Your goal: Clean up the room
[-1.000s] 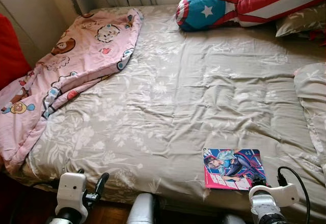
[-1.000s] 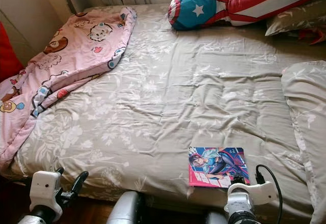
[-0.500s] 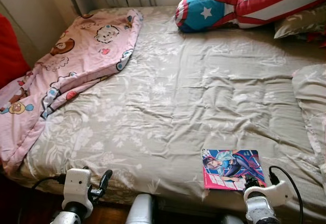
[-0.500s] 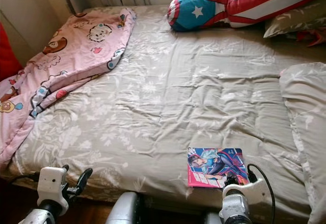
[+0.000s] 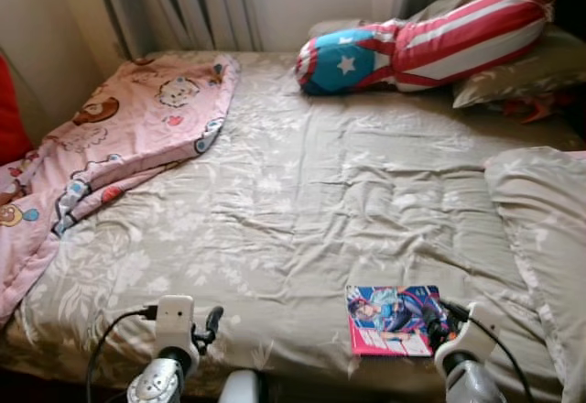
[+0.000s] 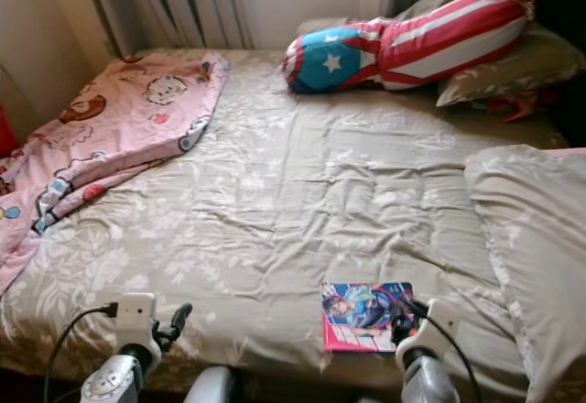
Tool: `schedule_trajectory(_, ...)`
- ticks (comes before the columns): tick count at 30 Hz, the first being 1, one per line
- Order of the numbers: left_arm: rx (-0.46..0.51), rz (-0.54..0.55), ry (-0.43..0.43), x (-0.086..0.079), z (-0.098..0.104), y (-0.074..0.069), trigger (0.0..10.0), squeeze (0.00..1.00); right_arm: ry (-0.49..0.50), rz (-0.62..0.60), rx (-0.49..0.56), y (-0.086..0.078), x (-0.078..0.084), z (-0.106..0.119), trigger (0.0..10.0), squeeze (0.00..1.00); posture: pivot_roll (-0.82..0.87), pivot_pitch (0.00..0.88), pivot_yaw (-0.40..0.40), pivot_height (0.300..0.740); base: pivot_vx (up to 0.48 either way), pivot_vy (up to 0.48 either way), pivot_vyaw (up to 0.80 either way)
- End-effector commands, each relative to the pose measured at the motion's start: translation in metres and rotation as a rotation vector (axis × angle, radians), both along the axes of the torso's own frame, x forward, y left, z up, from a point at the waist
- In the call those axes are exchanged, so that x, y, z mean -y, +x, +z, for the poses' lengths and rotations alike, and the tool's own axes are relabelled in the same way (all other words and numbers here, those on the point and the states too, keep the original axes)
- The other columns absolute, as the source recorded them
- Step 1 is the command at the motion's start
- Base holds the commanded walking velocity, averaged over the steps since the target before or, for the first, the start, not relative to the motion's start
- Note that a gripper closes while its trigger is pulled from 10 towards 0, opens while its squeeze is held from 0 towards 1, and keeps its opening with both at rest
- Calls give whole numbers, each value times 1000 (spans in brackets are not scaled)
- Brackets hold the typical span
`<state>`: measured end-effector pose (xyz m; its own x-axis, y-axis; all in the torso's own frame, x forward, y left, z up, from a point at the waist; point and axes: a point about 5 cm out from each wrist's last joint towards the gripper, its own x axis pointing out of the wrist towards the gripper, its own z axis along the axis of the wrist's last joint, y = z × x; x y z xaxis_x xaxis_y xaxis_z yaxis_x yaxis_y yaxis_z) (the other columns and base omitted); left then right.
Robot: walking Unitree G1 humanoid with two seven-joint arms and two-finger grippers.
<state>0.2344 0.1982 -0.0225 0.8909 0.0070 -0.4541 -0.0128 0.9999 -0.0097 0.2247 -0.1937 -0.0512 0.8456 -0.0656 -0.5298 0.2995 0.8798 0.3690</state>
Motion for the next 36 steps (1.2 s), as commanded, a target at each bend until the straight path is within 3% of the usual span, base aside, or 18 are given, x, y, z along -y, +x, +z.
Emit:
schedule_trajectory(1,-61,35,-2,-6,-11,-9,10000,0,12,11,-41,-8,-3,-6,10000,0,29,0,16,653,0,0,0)
schedule_trajectory(4,-174,40,1,-6,-30,-23,10000,0,6,10,-141,-21,-5,-17,10000,0,7,0,4,668,0,0,0)
schedule_trajectory(10,-246,42,16,-6,-39,-30,10000,0,0,12,-216,-31,-3,-24,10000,0,-12,0,9,688,0,0,0)
schedule_trajectory(17,-309,17,51,-4,-47,-37,10000,0,-6,-9,-287,-46,-2,-32,10000,0,-14,0,12,740,0,0,0)
schedule_trajectory(28,-343,30,53,-4,-52,-45,10000,0,-26,44,-378,-67,-5,-42,10000,0,-24,0,19,740,0,0,0)
schedule_trajectory(36,-337,39,45,-2,-51,-43,10000,0,-51,66,-404,-70,-3,-44,10000,0,-23,0,14,740,0,0,0)
